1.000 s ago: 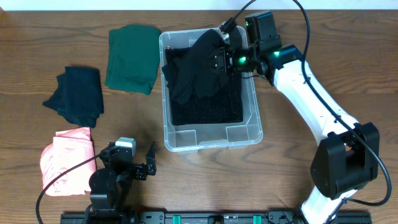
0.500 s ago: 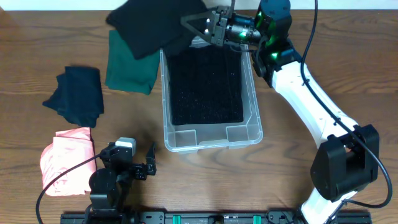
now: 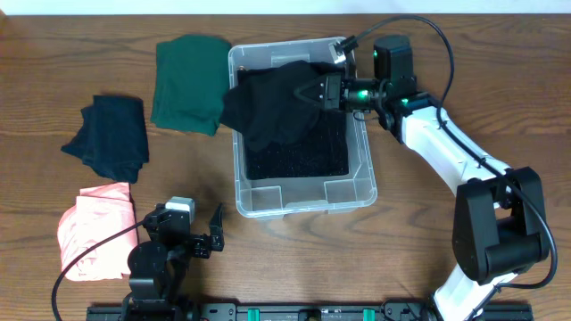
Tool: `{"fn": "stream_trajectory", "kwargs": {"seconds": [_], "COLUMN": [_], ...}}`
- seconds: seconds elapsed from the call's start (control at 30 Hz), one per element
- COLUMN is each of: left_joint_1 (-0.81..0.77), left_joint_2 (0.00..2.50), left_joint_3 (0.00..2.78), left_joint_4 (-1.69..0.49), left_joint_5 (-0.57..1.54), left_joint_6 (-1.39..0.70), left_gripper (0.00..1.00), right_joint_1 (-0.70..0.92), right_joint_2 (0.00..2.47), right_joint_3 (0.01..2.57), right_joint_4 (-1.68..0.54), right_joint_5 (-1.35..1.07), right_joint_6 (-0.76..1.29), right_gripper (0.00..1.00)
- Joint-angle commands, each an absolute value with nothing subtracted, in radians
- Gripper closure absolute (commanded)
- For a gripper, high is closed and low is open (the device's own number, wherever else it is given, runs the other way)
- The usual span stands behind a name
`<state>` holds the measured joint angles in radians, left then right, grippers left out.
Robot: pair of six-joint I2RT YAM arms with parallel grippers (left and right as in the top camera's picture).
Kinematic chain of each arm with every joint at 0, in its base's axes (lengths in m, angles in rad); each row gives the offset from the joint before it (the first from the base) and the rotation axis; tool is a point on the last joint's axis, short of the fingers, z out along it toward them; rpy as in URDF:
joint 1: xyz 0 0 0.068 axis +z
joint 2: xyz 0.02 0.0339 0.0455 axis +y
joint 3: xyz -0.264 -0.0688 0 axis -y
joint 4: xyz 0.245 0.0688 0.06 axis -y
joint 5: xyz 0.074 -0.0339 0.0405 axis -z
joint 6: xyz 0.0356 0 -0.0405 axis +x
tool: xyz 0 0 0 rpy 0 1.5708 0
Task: Pack container
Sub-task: 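Lower the black garment into the bin on top of the sweater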
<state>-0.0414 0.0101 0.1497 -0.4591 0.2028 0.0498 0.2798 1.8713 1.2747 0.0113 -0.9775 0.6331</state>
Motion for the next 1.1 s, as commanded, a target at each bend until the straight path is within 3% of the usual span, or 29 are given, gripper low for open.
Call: {"fn": "stream_trajectory", "kwargs": {"seconds": [0.0,0.27,0.67,0.8,0.87,0.93,1.07], "left_joint_1": [-0.043,-0.043,-0.043,-0.043,-0.043,-0.043,-0.043], "left_joint_2": [0.005,0.005,0.005,0.005,0.005,0.005,0.005], "left_joint_3": [0.131,0.131,0.131,0.131,0.131,0.131,0.131], "left_joint_4": [-0.458,-0.458,-0.458,-0.458,-0.458,-0.458,-0.458], "left_joint_5": [0.198,0.198,0.198,0.198,0.198,0.198,0.198], "left_joint_6": [0.055,0.055,0.055,0.055,0.055,0.055,0.055], "left_gripper": [0.02,0.02,0.02,0.02,0.02,0.02,0.02], "right_joint_1": [0.268,0.247,0.149,0.175,0.191,0.199,0.190], "right_joint_2": [1.856,1.855,1.725,1.683,1.677,1.677,1.667], "right_joint_3": [1.264,1.264,1.264,1.264,1.264,1.264,1.264], "right_joint_4": [-0.018,-0.241,-0.251,-0.251,-0.251,-0.251,-0.246], "right_joint_5": [-0.956,-0.853,-0.853,-0.853,-0.853,-0.853,-0.853], "right_joint_6": [0.572,0.392,0.307,0.294,0.294,0.295,0.297], "right_gripper": [0.99,0.99,0.95,0.77,0.55,0.44,0.28]}}
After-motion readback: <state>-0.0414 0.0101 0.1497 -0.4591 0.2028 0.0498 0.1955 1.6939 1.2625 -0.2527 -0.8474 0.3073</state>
